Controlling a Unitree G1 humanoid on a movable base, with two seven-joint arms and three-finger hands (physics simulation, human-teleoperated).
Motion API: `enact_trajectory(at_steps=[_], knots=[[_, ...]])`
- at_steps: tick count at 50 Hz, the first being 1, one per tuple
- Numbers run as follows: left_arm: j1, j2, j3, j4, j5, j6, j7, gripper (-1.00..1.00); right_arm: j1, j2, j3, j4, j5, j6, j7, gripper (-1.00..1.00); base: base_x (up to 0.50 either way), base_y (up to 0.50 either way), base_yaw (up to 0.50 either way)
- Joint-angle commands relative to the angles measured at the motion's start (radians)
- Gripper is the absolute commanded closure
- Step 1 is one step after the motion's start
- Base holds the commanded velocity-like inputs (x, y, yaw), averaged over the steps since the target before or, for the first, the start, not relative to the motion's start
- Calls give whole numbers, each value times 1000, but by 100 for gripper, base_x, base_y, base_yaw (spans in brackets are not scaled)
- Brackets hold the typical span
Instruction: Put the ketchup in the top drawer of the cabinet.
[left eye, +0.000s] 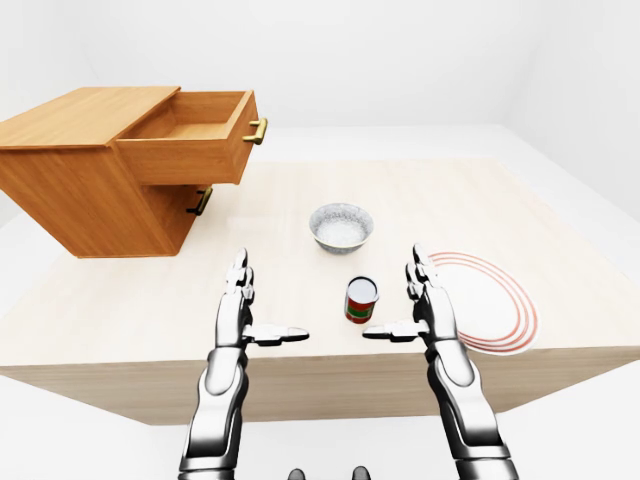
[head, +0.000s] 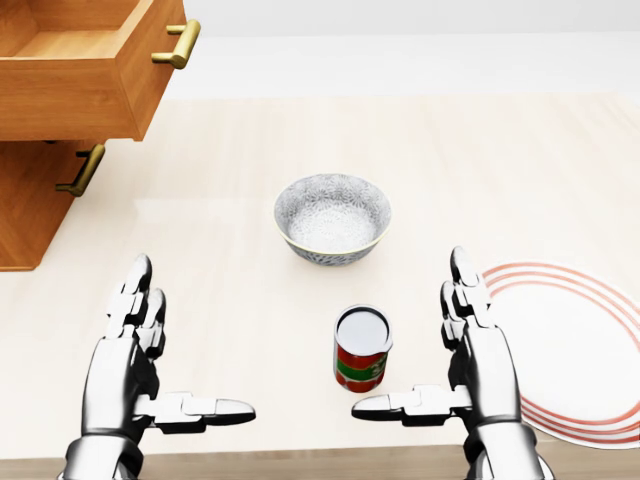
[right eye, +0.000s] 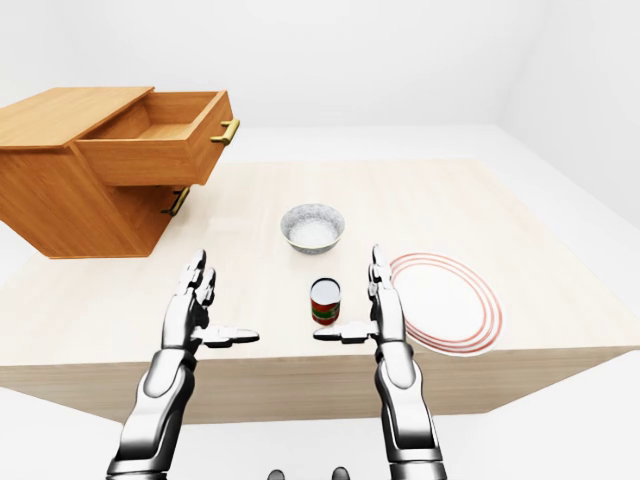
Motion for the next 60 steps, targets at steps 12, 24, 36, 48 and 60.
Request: enact_trajectory(at_steps=[12,24,36,48,60], knots=[[156,3,24,-395,-40,74,-71,-100,128,-6,10,-333,-64,71,48,-100,0,0,0],[216,-11,67,-588,-78,74,-111,-100,214,0,-1,-547,-106,71,85,-100,0,0,0],[237,-20,120,-690,-126,74,-133,-100,262,14,-52,-698,-84,71,103,-100,0,0,0],[299,-54,177,-855,-172,74,-185,-100,301,46,-109,-796,-75,71,109,-100,0,0,0],[297,-69,200,-835,-176,74,-203,-100,328,53,-87,-861,-74,71,141,-100,2,0,0]])
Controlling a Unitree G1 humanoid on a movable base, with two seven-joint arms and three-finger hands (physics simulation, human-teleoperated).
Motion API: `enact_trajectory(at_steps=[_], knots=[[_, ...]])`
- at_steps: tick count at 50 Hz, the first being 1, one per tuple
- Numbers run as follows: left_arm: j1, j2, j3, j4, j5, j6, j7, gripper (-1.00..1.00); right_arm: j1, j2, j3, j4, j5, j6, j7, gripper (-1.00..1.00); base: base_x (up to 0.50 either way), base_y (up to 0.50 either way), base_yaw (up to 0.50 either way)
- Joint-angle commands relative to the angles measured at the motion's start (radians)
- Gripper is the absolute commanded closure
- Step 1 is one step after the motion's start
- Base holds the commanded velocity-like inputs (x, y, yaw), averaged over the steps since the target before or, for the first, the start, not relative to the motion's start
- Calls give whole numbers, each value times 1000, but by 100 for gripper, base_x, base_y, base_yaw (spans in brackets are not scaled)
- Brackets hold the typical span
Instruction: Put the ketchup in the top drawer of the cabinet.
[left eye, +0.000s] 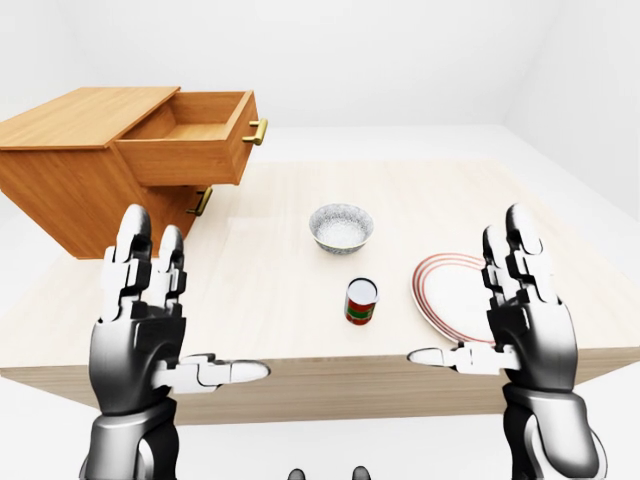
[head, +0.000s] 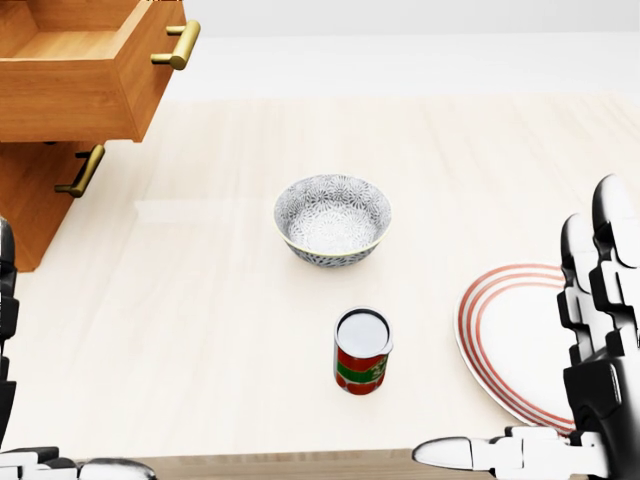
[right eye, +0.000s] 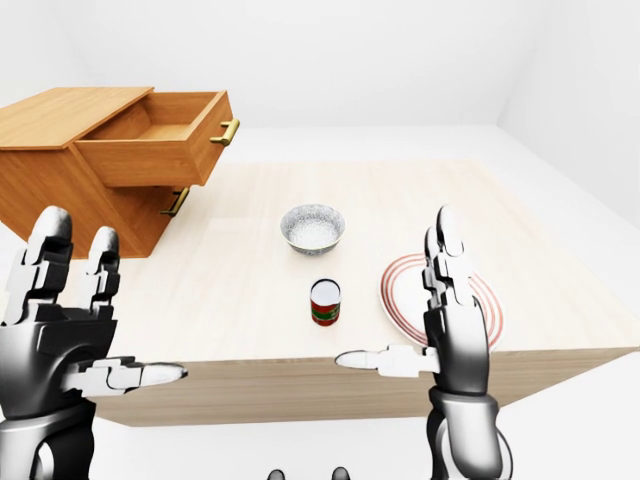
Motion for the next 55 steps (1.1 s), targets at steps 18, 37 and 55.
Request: enact_trajectory(at_steps=[18,37,55], knots=[[7,-18,36,-72,-23,0,-22,-100,47,21,-14,-96,56,0,48,-100,49,0,0],[8,-22,58,-101,-39,0,-27,-100,38,18,-10,-95,54,0,42,-100,50,0,0],[6,-23,56,-94,-35,0,-30,-100,49,19,-9,-103,14,0,51,-100,2,21,0]])
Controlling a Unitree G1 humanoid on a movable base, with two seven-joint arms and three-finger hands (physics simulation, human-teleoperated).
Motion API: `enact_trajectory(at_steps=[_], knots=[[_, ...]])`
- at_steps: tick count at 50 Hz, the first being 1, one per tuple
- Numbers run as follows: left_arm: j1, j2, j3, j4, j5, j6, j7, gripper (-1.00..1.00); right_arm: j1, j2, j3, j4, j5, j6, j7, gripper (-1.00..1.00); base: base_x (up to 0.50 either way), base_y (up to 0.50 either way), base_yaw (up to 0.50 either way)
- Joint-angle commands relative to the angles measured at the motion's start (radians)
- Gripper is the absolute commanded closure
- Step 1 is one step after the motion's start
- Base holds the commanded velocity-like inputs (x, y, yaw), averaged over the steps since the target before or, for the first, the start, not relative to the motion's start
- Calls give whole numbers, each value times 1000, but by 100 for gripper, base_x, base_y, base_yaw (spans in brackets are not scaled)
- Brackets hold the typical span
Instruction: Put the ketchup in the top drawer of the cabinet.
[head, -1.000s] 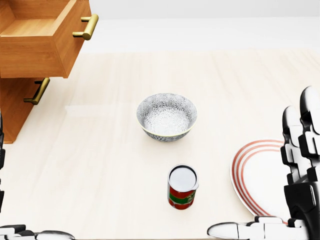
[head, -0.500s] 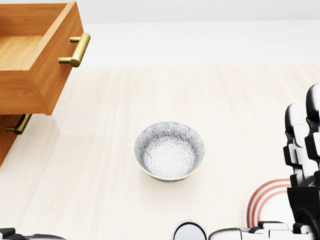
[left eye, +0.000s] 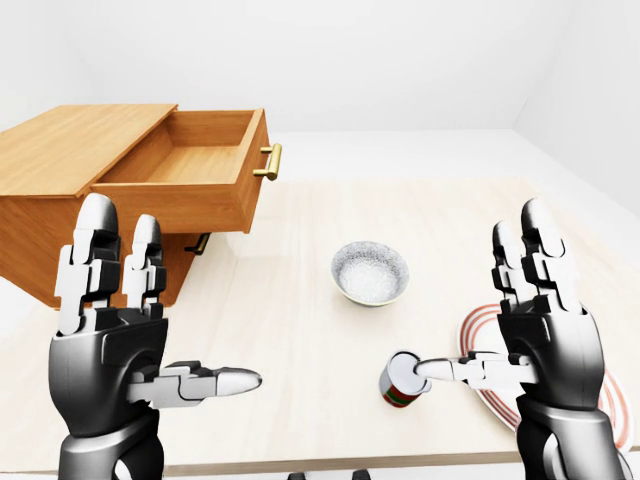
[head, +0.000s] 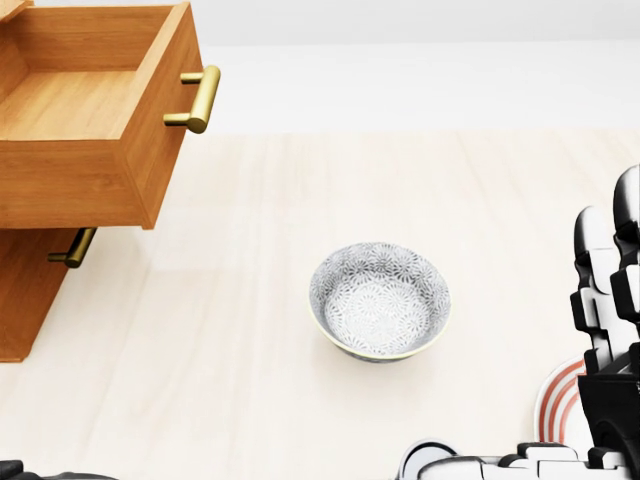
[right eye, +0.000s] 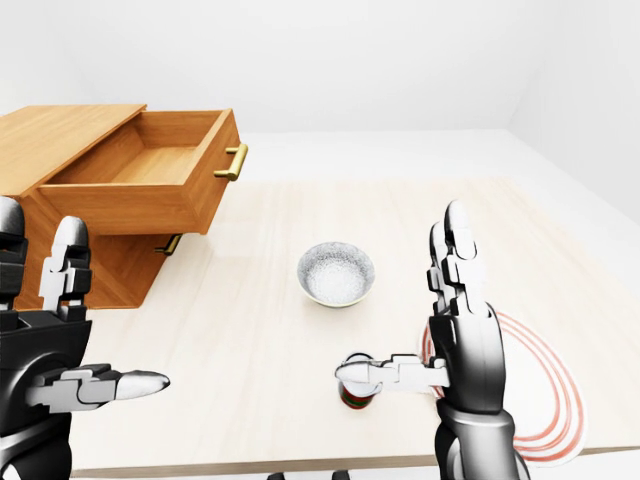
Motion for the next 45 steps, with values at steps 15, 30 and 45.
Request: enact_trajectory(at_steps=[15,30,45], knots=[[1,0,8,-9,-7,0,-4,-100,4,-1,10,16,-15,0,4,-100,1,50,0],[-7,1,16,-5,-9,0,-3,-100,1,-5,19,27,-19,0,2,-100,2,50,0],[-7,0,20,-20,-13,0,-3,-100,-7,-3,13,35,-1,0,4,-100,2,37,0]])
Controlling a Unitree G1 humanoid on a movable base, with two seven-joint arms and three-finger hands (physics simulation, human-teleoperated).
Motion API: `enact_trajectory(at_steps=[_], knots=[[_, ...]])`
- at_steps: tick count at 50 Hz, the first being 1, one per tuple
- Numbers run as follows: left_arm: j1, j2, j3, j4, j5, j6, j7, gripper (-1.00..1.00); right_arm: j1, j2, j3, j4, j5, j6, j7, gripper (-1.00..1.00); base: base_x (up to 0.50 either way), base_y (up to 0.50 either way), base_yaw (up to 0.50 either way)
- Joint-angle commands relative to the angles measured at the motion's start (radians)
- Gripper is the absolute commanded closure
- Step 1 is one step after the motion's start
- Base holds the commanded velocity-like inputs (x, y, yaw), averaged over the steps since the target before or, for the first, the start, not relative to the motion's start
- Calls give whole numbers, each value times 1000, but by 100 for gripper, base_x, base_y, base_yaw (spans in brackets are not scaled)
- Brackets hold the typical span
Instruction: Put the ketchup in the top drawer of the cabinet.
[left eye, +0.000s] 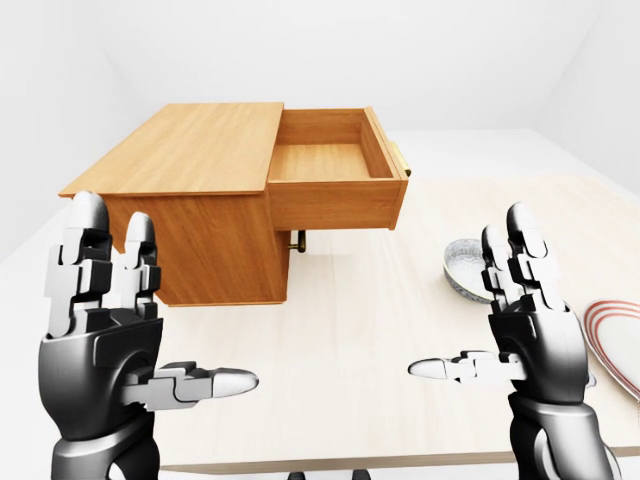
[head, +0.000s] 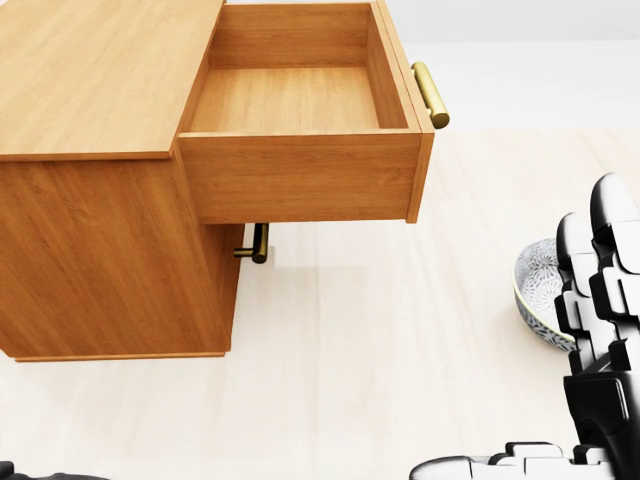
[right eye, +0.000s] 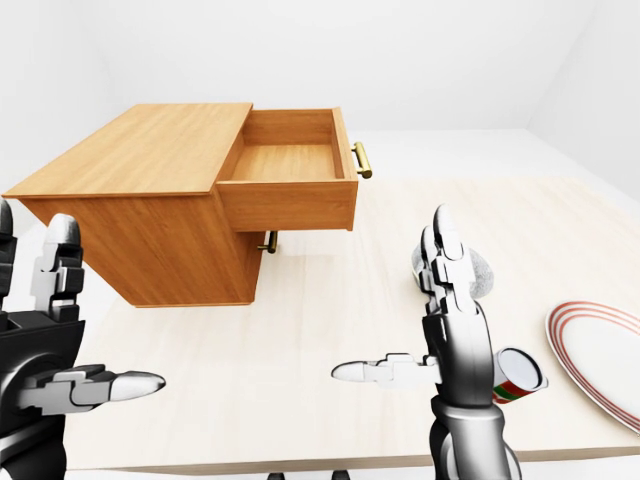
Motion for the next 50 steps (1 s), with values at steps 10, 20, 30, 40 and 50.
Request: enact_trajectory(at_steps=[10,20,30,40,50], knots=[[-1,-5,3,-3,-4,0,-4,-100,3,-6,-6,-6,-15,0,-5,-100,0,0,0],[-9,-2,19,-5,-18,0,-5,-100,8,7,-30,6,31,0,3,-100,0,0,0],[16,-9,-16,-3,14,0,-7,-100,-211,-347,-906,-156,43,0,522,-100,0,0,0],[14,-9,-13,0,11,0,-8,-100,-257,-351,-956,-129,-168,0,522,-100,0,0,0],[12,-7,-7,-1,7,0,-7,-100,-226,-364,-1078,-43,-190,0,522,-100,0,0,0]])
